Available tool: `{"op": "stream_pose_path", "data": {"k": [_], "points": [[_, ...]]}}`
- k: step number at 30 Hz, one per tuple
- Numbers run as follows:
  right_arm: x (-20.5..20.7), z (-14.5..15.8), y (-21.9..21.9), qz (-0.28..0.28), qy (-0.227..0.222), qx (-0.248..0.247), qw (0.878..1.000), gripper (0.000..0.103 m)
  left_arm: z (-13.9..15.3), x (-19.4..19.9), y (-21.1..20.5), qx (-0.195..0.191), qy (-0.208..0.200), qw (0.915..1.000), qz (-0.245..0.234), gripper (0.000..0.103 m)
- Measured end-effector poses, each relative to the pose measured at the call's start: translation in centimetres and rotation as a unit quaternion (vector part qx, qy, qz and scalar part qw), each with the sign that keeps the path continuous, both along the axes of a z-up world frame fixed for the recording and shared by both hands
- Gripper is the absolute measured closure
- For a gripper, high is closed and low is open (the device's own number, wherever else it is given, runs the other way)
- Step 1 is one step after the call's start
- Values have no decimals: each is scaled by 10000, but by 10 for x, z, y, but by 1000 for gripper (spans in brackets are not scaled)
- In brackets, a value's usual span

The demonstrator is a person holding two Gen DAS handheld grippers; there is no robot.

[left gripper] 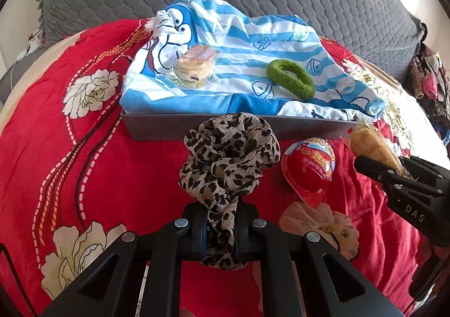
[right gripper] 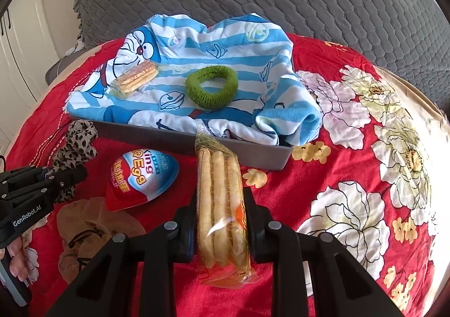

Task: Organize objects
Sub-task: 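Lift the scrunchie with the left tool while the right tool lifts the breadstick packet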

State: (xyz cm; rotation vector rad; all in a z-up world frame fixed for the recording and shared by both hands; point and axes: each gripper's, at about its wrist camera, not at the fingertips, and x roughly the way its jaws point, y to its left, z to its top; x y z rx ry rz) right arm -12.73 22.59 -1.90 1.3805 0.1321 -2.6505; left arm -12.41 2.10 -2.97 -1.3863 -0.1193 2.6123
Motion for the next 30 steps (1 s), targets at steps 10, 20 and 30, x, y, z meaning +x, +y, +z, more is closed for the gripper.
{"op": "stream_pose_path", "data": {"k": [10, 20, 30], "points": [[16, 14, -4, 66, 20, -44, 10000, 76, 9, 15, 5, -86, -2, 10000, -8, 90], [36, 31, -11, 125, 170, -89, 9997, 76, 24, 28, 9, -77, 135, 9999, -46, 90], [43, 36, -12, 70, 194, -88, 9997, 76, 28, 35, 12, -77, 166, 9998, -74, 90]]}}
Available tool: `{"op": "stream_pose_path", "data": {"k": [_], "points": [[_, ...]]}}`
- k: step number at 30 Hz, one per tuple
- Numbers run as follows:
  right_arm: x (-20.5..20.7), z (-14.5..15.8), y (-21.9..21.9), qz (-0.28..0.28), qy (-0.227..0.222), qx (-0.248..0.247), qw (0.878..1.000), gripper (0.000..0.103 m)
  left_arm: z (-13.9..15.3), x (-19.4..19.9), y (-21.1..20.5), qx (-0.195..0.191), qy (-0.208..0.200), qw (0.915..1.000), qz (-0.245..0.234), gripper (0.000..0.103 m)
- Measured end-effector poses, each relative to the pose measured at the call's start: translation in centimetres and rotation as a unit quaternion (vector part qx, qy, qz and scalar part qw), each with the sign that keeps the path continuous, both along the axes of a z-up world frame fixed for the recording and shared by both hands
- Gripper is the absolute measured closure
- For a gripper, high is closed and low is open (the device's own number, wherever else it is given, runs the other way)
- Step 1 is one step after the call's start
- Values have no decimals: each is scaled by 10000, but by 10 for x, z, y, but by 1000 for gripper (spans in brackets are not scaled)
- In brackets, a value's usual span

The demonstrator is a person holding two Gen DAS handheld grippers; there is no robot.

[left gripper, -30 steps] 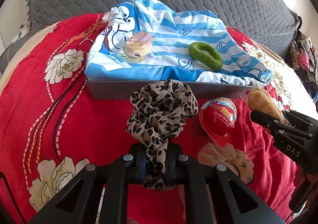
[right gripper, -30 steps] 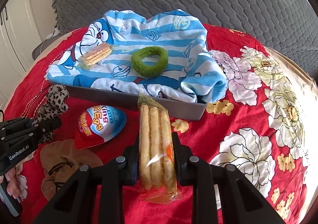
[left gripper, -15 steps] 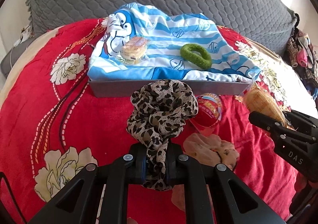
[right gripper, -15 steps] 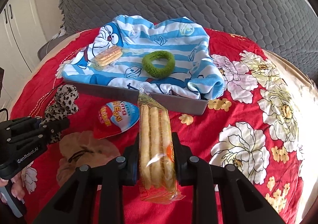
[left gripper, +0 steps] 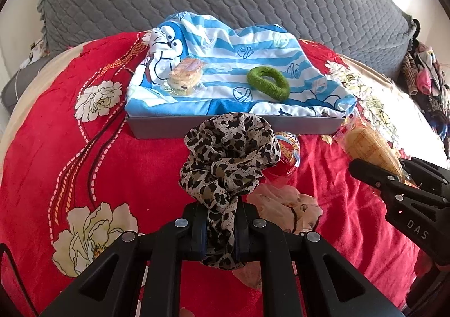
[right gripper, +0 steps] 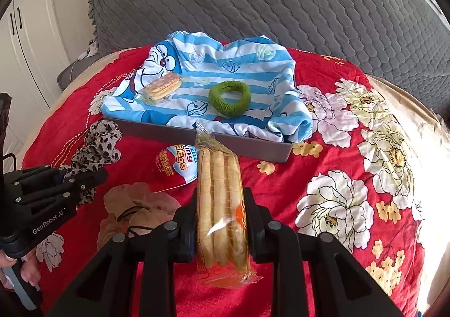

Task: Organize objects
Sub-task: 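Lift the scrunchie with the left tool while the right tool lifts the breadstick packet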

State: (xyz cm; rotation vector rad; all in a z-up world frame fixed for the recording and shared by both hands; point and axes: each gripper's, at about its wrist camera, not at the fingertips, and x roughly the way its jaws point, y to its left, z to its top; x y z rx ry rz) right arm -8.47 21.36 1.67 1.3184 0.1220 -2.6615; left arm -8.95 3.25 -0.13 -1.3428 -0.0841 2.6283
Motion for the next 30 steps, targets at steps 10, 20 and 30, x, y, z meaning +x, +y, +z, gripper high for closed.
{"op": "stream_pose_path", "data": {"k": [10, 20, 30], "points": [[12, 12, -6, -20, 142, -66, 9999, 76, 7, 11, 4, -24, 77, 10000, -11, 90], [23, 21, -16, -8, 221, -126, 9997, 76, 20, 26, 5, -91, 215, 9997, -19, 90], [36, 32, -20, -58, 327, -214, 9992, 76, 26, 35, 4, -119, 256, 9996, 4, 90]]}}
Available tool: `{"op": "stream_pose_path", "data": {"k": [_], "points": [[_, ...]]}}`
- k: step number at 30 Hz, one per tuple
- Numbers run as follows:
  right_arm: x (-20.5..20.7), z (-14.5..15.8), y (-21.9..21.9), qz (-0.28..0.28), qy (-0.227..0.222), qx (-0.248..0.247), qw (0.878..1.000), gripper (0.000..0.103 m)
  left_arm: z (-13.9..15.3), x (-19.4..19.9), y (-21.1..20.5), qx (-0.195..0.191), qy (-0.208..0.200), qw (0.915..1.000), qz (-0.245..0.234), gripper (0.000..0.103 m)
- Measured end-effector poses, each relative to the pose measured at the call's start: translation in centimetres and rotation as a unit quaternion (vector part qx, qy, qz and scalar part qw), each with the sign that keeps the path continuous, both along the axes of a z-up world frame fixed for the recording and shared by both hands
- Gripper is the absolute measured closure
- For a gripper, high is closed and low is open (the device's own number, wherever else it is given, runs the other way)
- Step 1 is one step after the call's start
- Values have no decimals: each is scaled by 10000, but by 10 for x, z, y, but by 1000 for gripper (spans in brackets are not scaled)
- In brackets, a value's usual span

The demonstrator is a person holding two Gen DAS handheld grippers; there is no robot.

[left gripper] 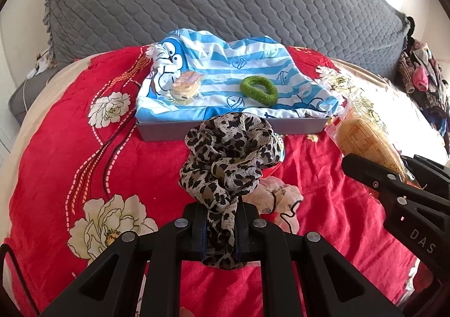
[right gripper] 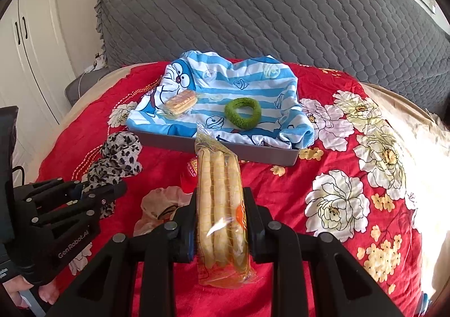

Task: Organize objects
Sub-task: 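Lift the scrunchie with the left tool while the right tool lifts the breadstick packet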

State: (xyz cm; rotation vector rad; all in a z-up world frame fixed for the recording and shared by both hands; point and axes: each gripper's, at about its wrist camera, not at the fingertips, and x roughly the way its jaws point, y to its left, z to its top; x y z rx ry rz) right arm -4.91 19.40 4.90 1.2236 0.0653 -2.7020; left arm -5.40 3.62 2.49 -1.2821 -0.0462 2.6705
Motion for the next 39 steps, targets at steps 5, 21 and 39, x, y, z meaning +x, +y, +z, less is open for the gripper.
{"op": "stream_pose_path", "data": {"k": [5, 21, 39], "points": [[7, 6, -3, -13, 78, 26, 10000, 76, 4, 6, 1, -31, 33, 10000, -15, 90], [31, 18, -5, -45, 171, -145, 9997, 76, 19, 27, 2, -130, 163, 9998, -63, 90], [57, 28, -9, -65, 267, -182, 9995, 76, 42, 56, -1, -112, 352, 9993, -56, 89]]}}
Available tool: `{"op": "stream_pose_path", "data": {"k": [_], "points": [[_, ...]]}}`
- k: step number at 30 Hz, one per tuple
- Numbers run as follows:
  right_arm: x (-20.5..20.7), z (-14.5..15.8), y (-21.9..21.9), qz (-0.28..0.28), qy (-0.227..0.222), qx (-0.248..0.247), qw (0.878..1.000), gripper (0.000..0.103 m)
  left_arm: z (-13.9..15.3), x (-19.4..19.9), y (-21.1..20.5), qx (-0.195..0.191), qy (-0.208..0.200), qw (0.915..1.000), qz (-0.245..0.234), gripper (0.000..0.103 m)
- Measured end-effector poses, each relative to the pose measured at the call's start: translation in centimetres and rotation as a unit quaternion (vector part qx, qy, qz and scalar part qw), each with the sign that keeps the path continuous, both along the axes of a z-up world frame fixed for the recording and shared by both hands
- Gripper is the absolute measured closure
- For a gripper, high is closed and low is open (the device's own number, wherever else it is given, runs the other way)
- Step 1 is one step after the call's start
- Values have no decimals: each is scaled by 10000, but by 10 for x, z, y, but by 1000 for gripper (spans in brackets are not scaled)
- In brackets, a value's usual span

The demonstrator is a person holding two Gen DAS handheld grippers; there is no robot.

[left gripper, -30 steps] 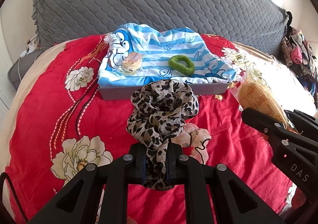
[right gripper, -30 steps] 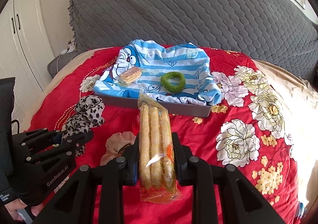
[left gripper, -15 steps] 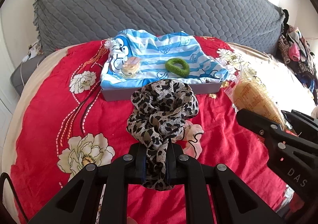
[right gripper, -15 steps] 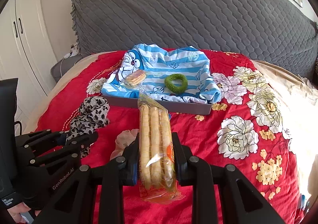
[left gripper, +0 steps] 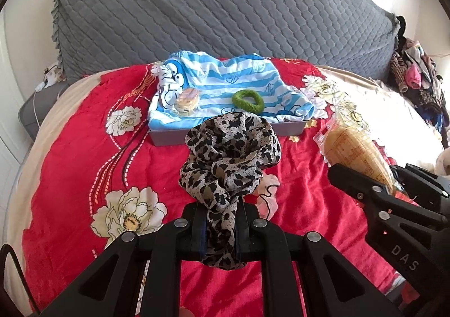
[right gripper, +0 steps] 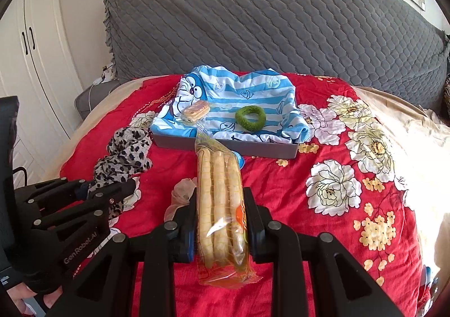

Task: Organize objects
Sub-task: 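Lift the scrunchie with the left tool while the right tool lifts the breadstick packet, then carry the scrunchie and breadstick packet toward the gray tray with both tools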

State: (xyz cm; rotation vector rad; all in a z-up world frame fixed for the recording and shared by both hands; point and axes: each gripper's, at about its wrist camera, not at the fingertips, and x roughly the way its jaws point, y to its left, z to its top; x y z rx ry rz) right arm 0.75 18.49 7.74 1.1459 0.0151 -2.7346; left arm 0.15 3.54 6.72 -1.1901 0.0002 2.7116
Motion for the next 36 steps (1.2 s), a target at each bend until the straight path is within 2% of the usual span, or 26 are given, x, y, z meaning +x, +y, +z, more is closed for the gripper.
{"op": "stream_pose_path", "data": {"k": [36], "points": [[47, 18, -11, -29, 196, 55, 9998, 76, 26, 49, 1, 21, 166, 9998, -138, 89]]}}
